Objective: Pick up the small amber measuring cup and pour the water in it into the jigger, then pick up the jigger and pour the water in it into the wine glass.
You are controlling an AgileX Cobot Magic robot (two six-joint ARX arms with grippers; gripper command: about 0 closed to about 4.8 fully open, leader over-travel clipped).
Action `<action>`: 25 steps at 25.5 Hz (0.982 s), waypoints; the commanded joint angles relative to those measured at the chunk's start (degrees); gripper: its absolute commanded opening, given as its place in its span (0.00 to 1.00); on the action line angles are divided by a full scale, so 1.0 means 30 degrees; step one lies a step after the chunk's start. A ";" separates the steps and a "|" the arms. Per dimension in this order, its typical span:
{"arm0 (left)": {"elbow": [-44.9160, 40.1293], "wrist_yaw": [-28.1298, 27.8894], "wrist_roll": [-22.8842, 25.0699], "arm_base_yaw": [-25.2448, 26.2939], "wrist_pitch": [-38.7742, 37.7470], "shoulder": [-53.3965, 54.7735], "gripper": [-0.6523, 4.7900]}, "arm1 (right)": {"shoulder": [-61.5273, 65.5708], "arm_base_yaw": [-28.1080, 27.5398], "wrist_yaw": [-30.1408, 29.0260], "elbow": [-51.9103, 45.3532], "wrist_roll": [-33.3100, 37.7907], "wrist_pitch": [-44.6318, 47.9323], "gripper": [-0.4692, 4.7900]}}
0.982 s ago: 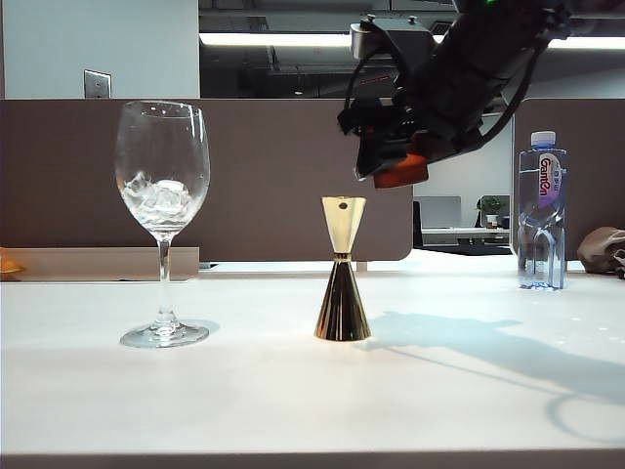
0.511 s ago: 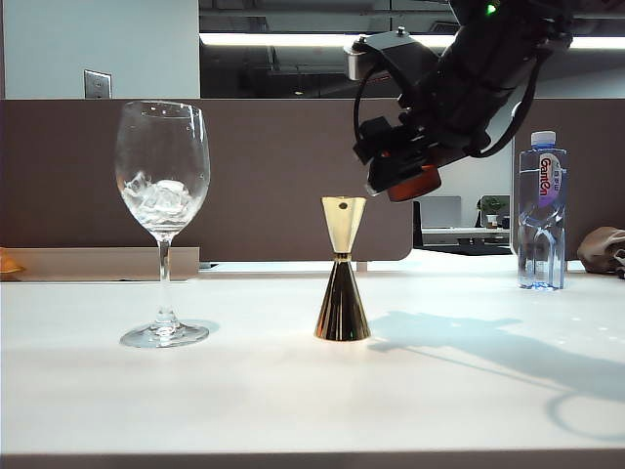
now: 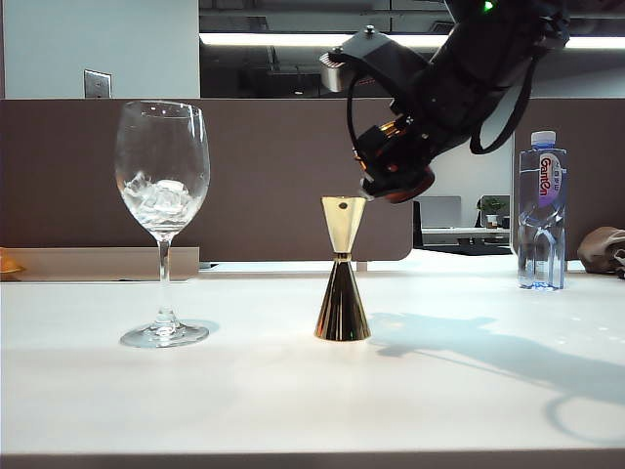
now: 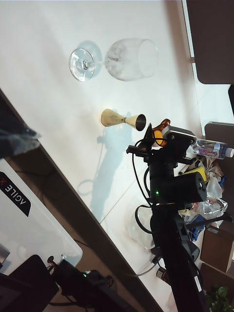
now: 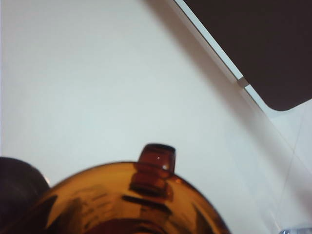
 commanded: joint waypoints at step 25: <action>0.0051 0.0051 0.0022 0.0022 -0.0066 0.0015 0.12 | 0.0386 0.0007 0.0226 0.1064 -0.7949 0.1319 0.22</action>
